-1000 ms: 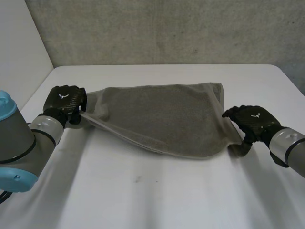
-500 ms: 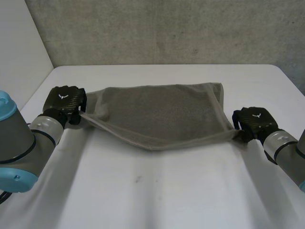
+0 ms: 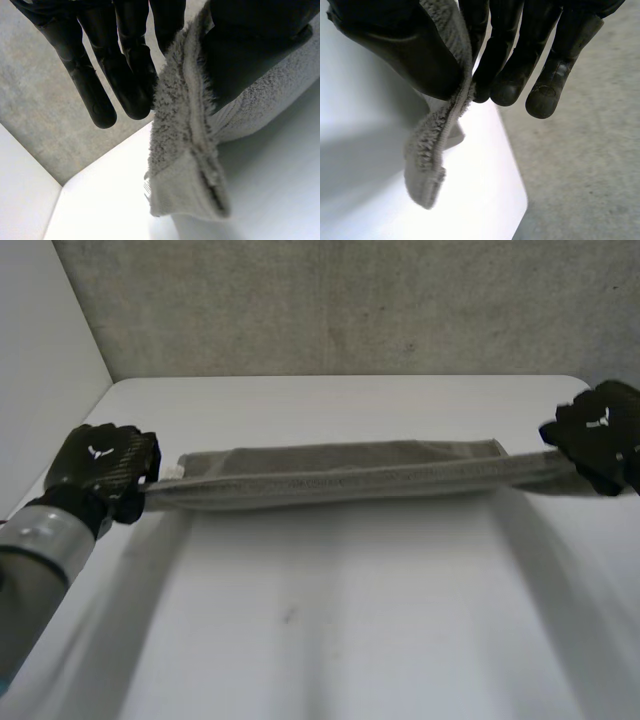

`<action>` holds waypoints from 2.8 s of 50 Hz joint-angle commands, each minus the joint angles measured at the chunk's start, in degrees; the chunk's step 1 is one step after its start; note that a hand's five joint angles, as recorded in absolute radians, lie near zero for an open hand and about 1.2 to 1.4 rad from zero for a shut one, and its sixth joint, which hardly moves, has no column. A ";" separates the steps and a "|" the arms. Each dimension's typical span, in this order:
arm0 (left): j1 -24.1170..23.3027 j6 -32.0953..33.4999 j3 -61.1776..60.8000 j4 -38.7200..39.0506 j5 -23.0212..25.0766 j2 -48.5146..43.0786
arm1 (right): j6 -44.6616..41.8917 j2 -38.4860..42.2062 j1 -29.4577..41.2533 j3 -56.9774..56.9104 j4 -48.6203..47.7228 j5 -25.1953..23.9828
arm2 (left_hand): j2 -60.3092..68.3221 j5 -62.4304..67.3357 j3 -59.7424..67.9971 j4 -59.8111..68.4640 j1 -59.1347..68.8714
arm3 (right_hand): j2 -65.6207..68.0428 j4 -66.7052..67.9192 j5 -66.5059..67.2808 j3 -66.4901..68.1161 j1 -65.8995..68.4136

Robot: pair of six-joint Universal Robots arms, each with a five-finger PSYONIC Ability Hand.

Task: Fold the towel.

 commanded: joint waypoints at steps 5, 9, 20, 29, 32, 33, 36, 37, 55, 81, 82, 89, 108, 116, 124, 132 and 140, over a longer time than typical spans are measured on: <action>-0.11 11.25 -7.01 -6.72 0.14 11.88 | -6.71 -5.91 -5.27 -0.77 17.26 -6.31 | 10.18 10.65 10.21 10.18 10.88 | 3.62 3.10 3.14 3.30 3.24; 0.25 11.25 -5.88 -6.11 0.23 8.30 | -6.88 -3.72 -5.19 -1.99 16.91 -8.69 | 10.18 10.65 10.21 10.18 10.88 | 3.62 3.10 3.14 3.30 3.24; -2.39 11.25 8.34 -1.54 0.06 -14.10 | -6.36 18.49 -0.81 -14.02 12.53 -5.02 | 10.18 10.65 10.21 10.18 10.88 | 3.62 3.10 3.14 3.30 3.24; -3.97 11.34 23.22 -1.80 -0.74 -29.60 | -5.57 32.06 4.04 -24.15 5.84 2.03 | 10.18 10.65 10.21 10.18 10.88 | 3.62 3.10 3.14 3.30 3.24; -4.06 11.34 30.49 -1.98 -0.74 -35.91 | -3.47 37.67 5.17 -28.53 1.37 3.08 | 10.18 10.65 10.21 10.18 10.88 | 3.62 3.10 3.14 3.30 3.24; -4.06 11.34 30.51 -1.98 -0.74 -35.93 | -3.46 37.69 5.18 -28.54 1.36 3.08 | 10.18 10.65 10.21 10.18 10.88 | 3.62 3.10 3.14 3.30 3.24; -4.50 11.43 34.12 -1.80 -1.18 -39.01 | -1.52 40.41 6.32 -31.27 -0.75 3.08 | 10.18 10.65 10.21 10.18 10.88 | 3.62 3.10 3.14 3.30 3.24; -4.85 11.52 35.86 -1.80 -1.79 -40.49 | -0.83 41.46 6.50 -32.14 -1.62 3.08 | 10.18 10.65 10.21 10.18 10.88 | 3.62 3.10 3.14 3.30 3.24; -5.56 11.43 44.75 -1.98 -6.80 -49.03 | 0.32 48.32 7.99 -38.21 -5.50 3.70 | -8.97 -8.50 -8.94 -8.97 -8.27 | -61.58 -62.10 -62.06 -61.90 -61.96; -5.29 7.83 33.59 -2.42 -13.57 -34.53 | 20.80 31.89 5.09 -30.74 -8.49 5.28 | -59.82 -59.35 -59.79 -59.82 -59.12 | -66.38 -66.90 -66.86 -66.70 -66.76; -5.20 6.78 31.42 -2.33 -13.48 -32.79 | 20.71 30.06 4.40 -27.87 -8.05 5.19 | -59.82 -59.35 -59.79 -59.82 -59.12 | -66.38 -66.90 -66.86 -66.70 -66.76; -4.76 2.38 23.22 -1.45 -9.17 -26.00 | 20.71 23.62 2.37 -16.94 -4.62 4.93 | -59.82 -59.35 -59.79 -59.82 -59.12 | -66.38 -66.90 -66.86 -66.70 -66.76; -4.06 -2.72 12.41 3.65 -4.69 -20.90 | 20.63 25.28 -2.11 1.60 -13.38 -2.90 | -59.82 -59.35 -59.79 -59.82 -59.12 | -47.32 -47.84 -47.81 -47.64 -47.70; -3.97 -2.72 12.23 3.74 -4.69 -20.90 | 19.83 28.89 -2.99 0.55 -17.89 -2.10 | -59.82 -59.35 -59.79 -59.82 -59.12 | -7.37 -7.89 -7.85 -7.69 -7.75; -3.89 -2.72 12.15 3.74 -4.60 -20.90 | 19.05 29.16 -8.69 -2.78 -17.19 0.53 | -59.82 -59.35 -59.79 -59.82 -59.12 | 3.62 3.10 3.14 3.30 3.24; -3.89 -2.72 12.15 3.74 -4.60 -20.90 | 15.45 28.99 -12.83 -2.18 -16.49 -0.61 | -59.82 -59.35 -59.79 -59.82 -59.12 | 3.62 3.10 3.14 3.30 3.24; -3.89 -2.72 11.88 3.74 -4.60 -20.90 | 14.38 29.42 -13.71 -2.26 -16.40 -0.79 | -59.82 -59.35 -59.79 -59.82 -59.12 | 3.62 3.10 3.14 3.30 3.24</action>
